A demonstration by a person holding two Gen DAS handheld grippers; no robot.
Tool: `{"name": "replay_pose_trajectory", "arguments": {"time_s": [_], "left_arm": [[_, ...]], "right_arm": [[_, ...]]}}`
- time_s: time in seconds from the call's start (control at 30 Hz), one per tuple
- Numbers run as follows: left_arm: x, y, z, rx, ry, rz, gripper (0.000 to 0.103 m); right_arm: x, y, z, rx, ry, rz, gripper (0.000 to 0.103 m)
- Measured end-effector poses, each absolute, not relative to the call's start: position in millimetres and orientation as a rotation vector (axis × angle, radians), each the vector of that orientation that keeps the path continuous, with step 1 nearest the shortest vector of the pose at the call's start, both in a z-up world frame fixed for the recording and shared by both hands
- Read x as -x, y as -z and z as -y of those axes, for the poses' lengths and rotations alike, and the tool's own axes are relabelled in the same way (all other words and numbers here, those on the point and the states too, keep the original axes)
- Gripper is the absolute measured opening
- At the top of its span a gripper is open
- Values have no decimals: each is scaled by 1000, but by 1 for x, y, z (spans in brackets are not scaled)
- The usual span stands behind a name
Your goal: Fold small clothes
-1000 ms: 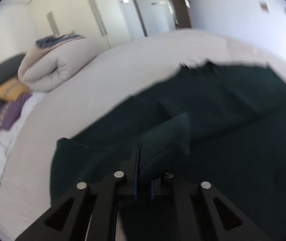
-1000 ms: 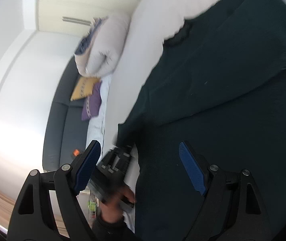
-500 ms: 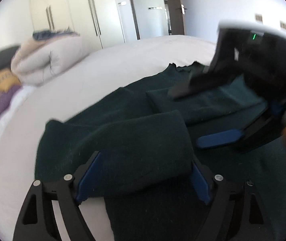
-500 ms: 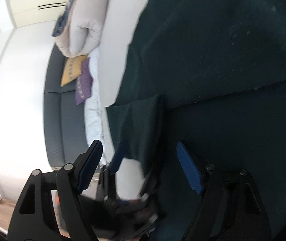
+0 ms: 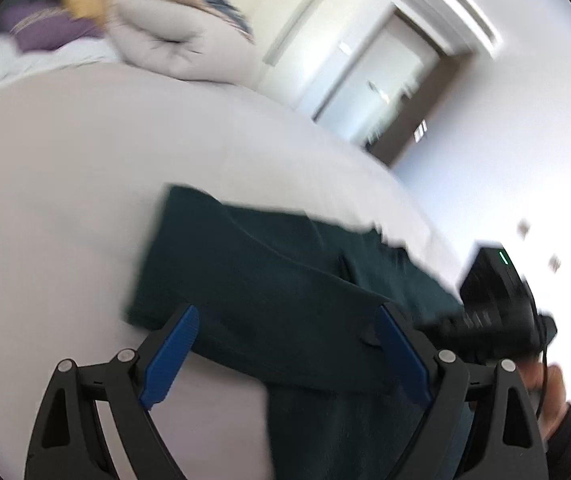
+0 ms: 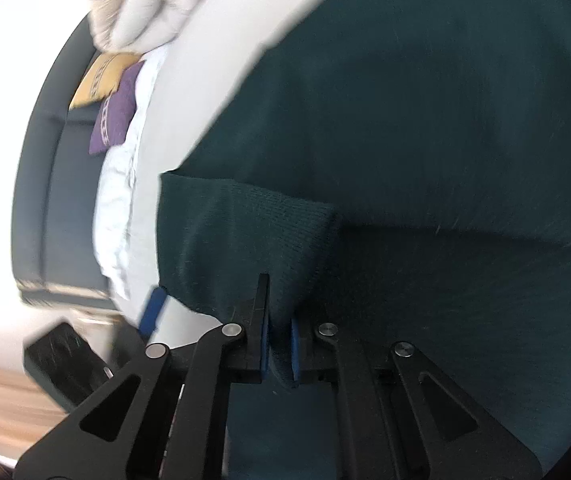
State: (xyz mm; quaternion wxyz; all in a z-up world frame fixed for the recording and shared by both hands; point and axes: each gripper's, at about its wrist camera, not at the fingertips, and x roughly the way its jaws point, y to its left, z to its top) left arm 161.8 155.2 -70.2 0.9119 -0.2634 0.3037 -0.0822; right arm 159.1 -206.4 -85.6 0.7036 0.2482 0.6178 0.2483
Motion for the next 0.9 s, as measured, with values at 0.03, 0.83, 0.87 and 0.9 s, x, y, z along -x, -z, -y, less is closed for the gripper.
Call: {"name": "replay_pose_trajectory", "arguments": {"time_s": [0.03,0.83,0.87,0.9], "left_arm": [[-161,68,-167,577,153,-613,91],[-179,80,-165,519,161,-702,58],[-180,81,-165,521,163,-704,58],[-178,79,-163,519,162,-705,58]], "right_arm": [[-160,71,209,-495,-545,-1336,7],[-216,56,393,-216,-52,-1245,7],[-212,58,391,-213,-44,-1250,7],[-212,61,391,-210,-34,-1250,7]]}}
